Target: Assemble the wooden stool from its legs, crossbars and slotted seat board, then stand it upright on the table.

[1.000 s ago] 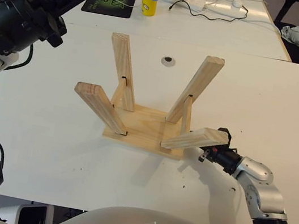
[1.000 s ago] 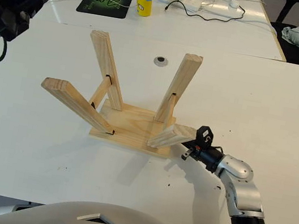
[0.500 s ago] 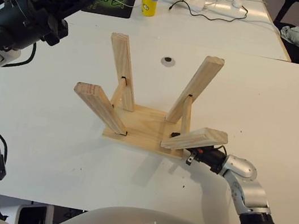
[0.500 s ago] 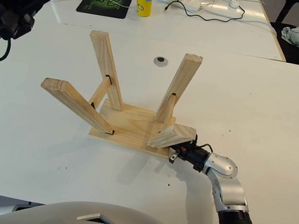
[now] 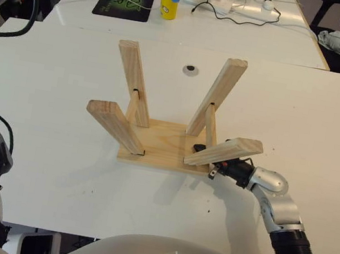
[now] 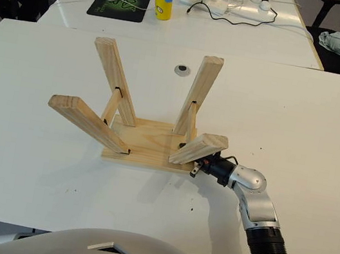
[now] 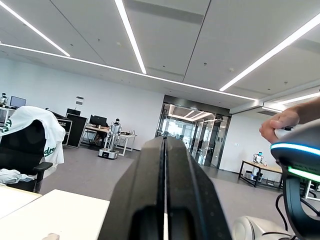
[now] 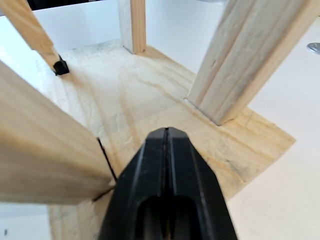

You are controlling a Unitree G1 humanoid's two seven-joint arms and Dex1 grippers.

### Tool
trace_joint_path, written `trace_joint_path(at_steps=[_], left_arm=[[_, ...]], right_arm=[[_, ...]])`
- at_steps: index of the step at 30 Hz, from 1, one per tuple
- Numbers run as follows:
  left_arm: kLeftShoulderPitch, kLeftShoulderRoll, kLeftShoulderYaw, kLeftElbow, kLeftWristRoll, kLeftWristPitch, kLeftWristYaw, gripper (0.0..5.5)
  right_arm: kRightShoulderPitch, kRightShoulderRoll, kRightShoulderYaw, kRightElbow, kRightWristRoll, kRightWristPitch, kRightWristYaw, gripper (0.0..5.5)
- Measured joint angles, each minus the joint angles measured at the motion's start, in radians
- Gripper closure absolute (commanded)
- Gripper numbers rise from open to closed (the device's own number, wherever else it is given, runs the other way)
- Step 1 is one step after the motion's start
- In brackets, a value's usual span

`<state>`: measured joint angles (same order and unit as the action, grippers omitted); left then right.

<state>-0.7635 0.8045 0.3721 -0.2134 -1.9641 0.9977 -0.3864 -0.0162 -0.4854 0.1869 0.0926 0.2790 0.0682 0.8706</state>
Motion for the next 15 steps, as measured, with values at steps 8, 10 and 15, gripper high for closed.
trace_joint_path(at_steps=[8, 10, 15], left_arm=[[0.003, -0.005, -0.005, 0.003, 0.0, 0.028, -0.035, 5.48], [0.02, 0.01, -0.024, -0.03, 0.016, 0.049, -0.053, 5.48], [0.265, 0.117, -0.267, -0.35, 0.389, 0.113, -0.218, 5.48]], right_arm=[[-0.018, -0.004, 0.011, 0.015, 0.0, 0.0, -0.007, 5.5], [-0.025, -0.007, 0.017, 0.016, 0.0, 0.0, -0.008, 5.5], [-0.035, -0.008, 0.017, 0.007, 0.004, -0.002, -0.007, 5.5]])
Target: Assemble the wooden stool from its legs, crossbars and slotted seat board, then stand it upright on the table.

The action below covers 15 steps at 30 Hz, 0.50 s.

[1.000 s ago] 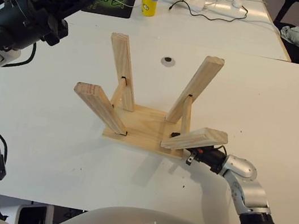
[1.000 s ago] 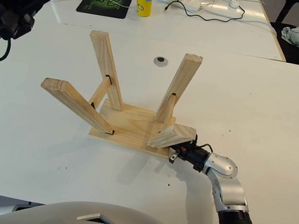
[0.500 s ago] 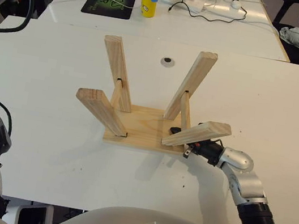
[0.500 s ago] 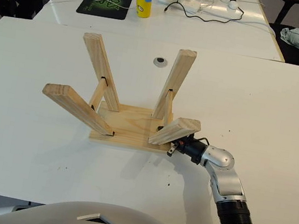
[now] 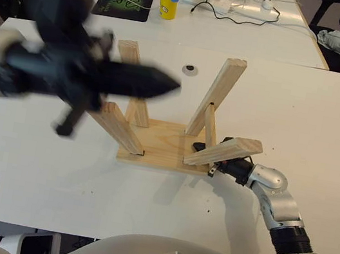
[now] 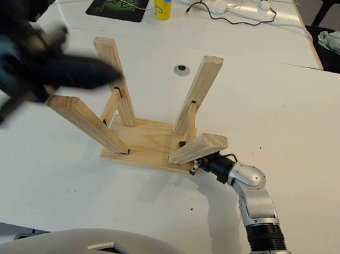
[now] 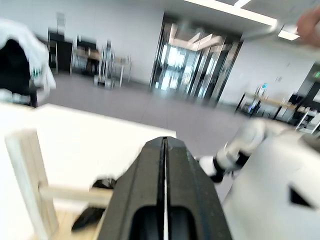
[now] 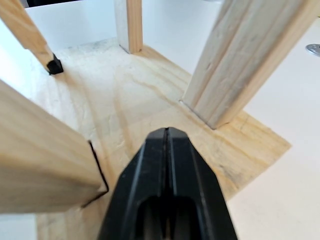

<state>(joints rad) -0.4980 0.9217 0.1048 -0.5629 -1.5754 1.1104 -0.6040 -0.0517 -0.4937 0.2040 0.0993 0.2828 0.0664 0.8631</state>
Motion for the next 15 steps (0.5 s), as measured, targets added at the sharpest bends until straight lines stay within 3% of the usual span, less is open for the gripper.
trace_joint_path(at_steps=[4, 6, 10, 15], left_arm=[[0.114, 0.005, -0.175, -0.08, 0.325, -0.082, -0.027, 5.48], [0.106, -0.085, -0.179, -0.049, 0.421, -0.179, -0.011, 5.48], [0.023, -0.171, -0.072, -0.006, 0.215, -0.225, 0.034, 5.48], [-0.197, -0.184, 0.09, 0.145, -0.114, -0.299, 0.194, 5.48]], right_arm=[[-0.002, -0.003, 0.015, -0.009, -0.004, 0.019, -0.001, 5.5], [-0.01, -0.009, 0.033, -0.014, -0.018, 0.037, -0.007, 5.5], [-0.02, -0.011, 0.044, -0.014, -0.021, 0.036, -0.007, 5.5], [-0.031, -0.013, 0.051, -0.001, -0.023, 0.036, -0.01, 5.5]])
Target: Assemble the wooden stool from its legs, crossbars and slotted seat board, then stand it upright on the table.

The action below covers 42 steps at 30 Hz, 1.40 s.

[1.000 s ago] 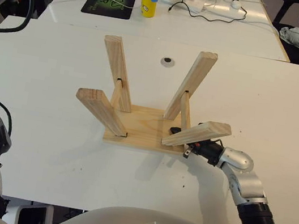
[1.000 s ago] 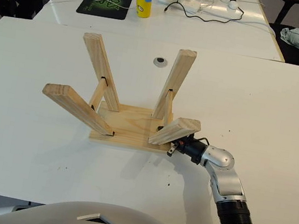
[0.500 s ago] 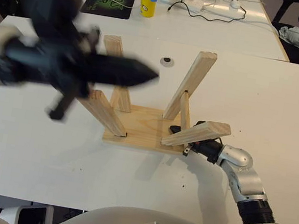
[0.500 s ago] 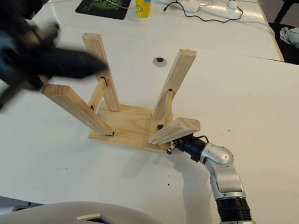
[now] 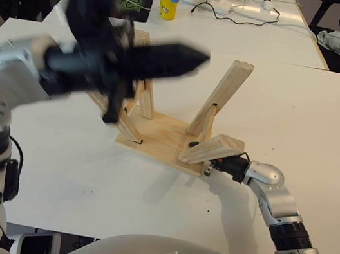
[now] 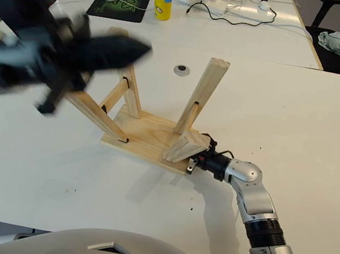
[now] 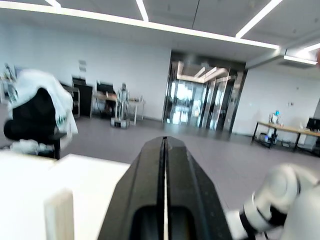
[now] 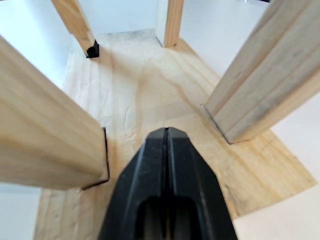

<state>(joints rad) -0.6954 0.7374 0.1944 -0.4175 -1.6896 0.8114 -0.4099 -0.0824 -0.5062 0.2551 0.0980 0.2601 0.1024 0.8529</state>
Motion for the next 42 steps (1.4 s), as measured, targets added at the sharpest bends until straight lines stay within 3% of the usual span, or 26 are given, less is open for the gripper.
trace_joint_path(at_steps=[3, 8, 15, 24, 30, 35, 42], left_arm=[[-0.065, 0.025, 0.052, 0.038, 0.079, -0.046, 0.076, 5.48], [0.017, 0.024, -0.002, 0.003, 0.419, -0.115, 0.123, 5.48], [0.138, -0.115, -0.112, -0.084, 0.813, -0.253, 0.299, 5.48], [0.218, -0.227, -0.151, -0.111, 1.146, -0.37, 0.417, 5.48], [0.137, -0.213, -0.088, -0.018, 1.24, -0.472, 0.338, 5.48], [-0.038, -0.207, -0.018, 0.25, 1.162, -0.447, 0.203, 5.48], [-0.237, -0.272, -0.065, 0.582, 1.165, -0.429, 0.052, 5.48]], right_arm=[[0.0, 0.014, 0.002, -0.001, 0.0, 0.006, -0.024, 5.5], [0.005, 0.057, -0.001, -0.036, 0.025, 0.082, -0.099, 5.5], [0.013, 0.243, -0.017, -0.095, 0.082, 0.271, -0.307, 5.5], [-0.06, 0.428, -0.095, -0.002, 0.082, 0.317, -0.525, 5.5], [-0.086, 0.429, -0.105, 0.018, 0.023, 0.305, -0.599, 5.5], [-0.086, 0.425, -0.08, 0.02, -0.009, 0.287, -0.601, 5.5], [-0.098, 0.409, -0.042, 0.021, -0.058, 0.279, -0.588, 5.5]])
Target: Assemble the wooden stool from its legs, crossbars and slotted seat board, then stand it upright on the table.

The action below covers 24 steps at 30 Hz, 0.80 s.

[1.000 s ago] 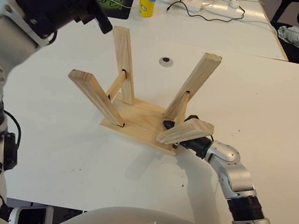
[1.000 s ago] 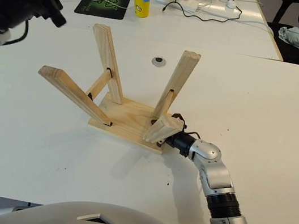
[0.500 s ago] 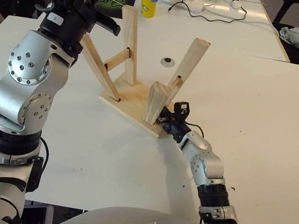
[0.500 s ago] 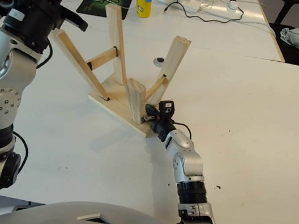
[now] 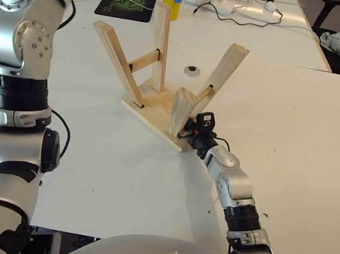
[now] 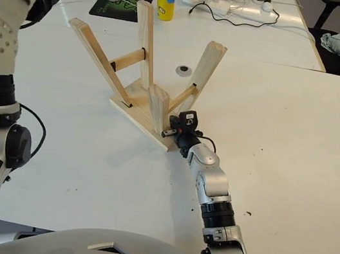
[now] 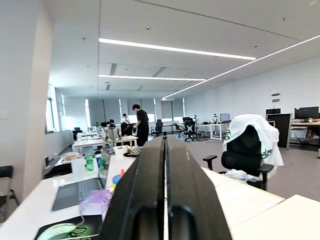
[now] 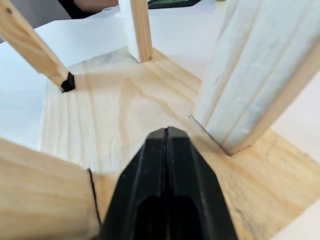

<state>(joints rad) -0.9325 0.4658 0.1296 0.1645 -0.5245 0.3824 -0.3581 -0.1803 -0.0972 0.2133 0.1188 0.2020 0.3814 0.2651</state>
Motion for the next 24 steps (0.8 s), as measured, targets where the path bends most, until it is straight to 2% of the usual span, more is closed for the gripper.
trace_joint_path(at_steps=[4, 9, 15, 18, 22, 24], left_arm=[[-0.126, -0.007, 0.004, 0.081, 0.027, -0.009, -0.017, 5.48], [-0.332, 0.059, 0.041, 0.095, 0.037, -0.013, -0.027, 5.48], [-0.355, 0.071, 0.045, 0.092, 0.038, 0.054, -0.034, 5.48], [-0.24, 0.077, 0.005, 0.045, 0.037, 0.152, -0.046, 5.48], [0.085, 0.075, -0.042, -0.015, 0.037, 0.268, -0.046, 5.48], [0.212, 0.077, -0.029, -0.104, 0.034, 0.256, -0.028, 5.48]], right_arm=[[-0.012, -0.006, 0.008, 0.007, -0.003, 0.0, 0.017, 5.5], [-0.016, -0.008, 0.011, 0.013, -0.017, 0.0, 0.024, 5.5], [-0.017, -0.008, 0.01, 0.013, -0.02, 0.0, 0.025, 5.5], [-0.017, -0.007, 0.01, 0.01, -0.021, -0.002, 0.025, 5.5], [-0.02, -0.005, 0.014, 0.001, -0.021, -0.011, 0.035, 5.5], [-0.022, -0.007, 0.016, 0.003, -0.024, -0.012, 0.039, 5.5]])
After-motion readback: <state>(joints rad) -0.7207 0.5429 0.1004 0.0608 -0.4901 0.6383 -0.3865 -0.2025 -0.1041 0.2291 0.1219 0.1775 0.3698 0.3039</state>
